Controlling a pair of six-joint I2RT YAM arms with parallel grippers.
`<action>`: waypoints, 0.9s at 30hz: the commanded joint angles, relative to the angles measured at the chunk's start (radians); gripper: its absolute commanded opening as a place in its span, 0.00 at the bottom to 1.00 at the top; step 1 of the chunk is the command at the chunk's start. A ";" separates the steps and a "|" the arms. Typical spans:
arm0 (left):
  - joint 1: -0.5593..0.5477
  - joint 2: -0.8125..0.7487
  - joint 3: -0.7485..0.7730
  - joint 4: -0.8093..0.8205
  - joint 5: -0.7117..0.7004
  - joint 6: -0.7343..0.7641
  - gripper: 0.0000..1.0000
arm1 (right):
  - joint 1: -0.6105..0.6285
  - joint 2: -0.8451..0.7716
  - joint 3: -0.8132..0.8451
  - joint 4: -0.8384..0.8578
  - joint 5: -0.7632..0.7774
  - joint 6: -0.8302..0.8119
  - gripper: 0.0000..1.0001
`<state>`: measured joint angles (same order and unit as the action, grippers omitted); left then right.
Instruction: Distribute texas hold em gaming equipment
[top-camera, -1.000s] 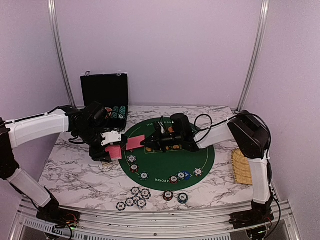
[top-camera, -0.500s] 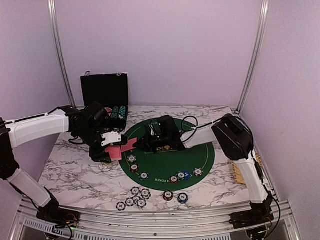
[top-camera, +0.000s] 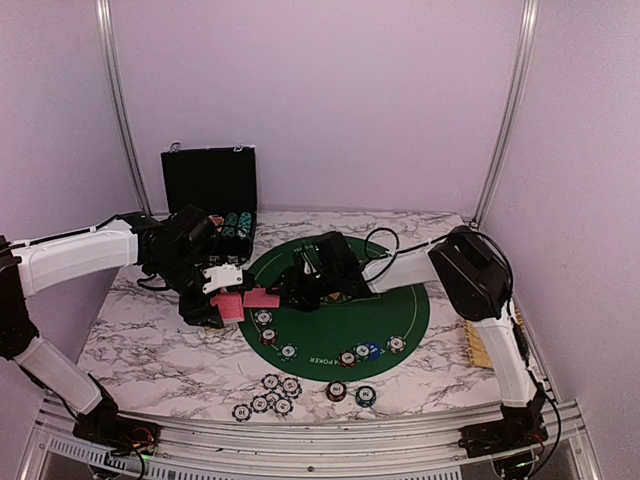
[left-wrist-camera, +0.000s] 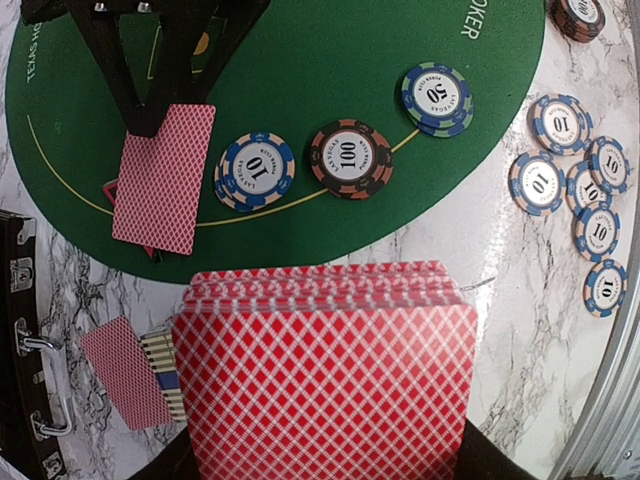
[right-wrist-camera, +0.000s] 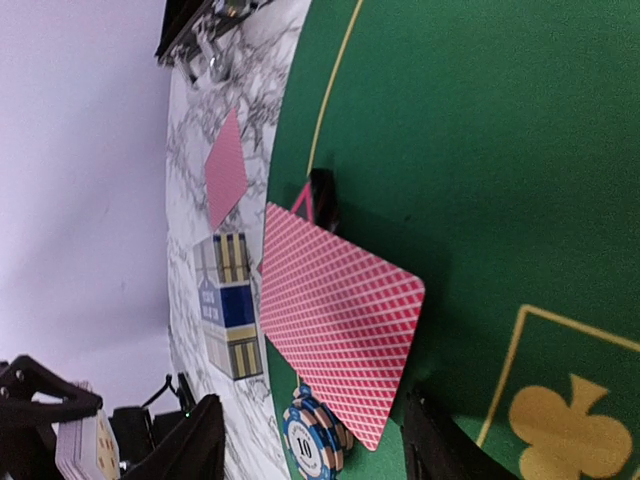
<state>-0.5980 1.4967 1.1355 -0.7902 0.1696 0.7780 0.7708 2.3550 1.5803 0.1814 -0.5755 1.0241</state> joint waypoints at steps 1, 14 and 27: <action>0.003 -0.024 0.015 -0.024 0.031 -0.015 0.08 | 0.005 -0.089 -0.012 -0.156 0.099 -0.098 0.66; 0.001 0.002 0.043 -0.025 0.047 -0.021 0.09 | 0.048 -0.353 -0.368 0.151 -0.008 -0.023 0.93; -0.014 0.057 0.113 -0.018 0.084 -0.069 0.08 | 0.131 -0.334 -0.367 0.387 -0.081 0.123 0.91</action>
<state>-0.6033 1.5459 1.2060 -0.7914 0.2138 0.7319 0.8940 2.0193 1.1862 0.4583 -0.6285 1.0893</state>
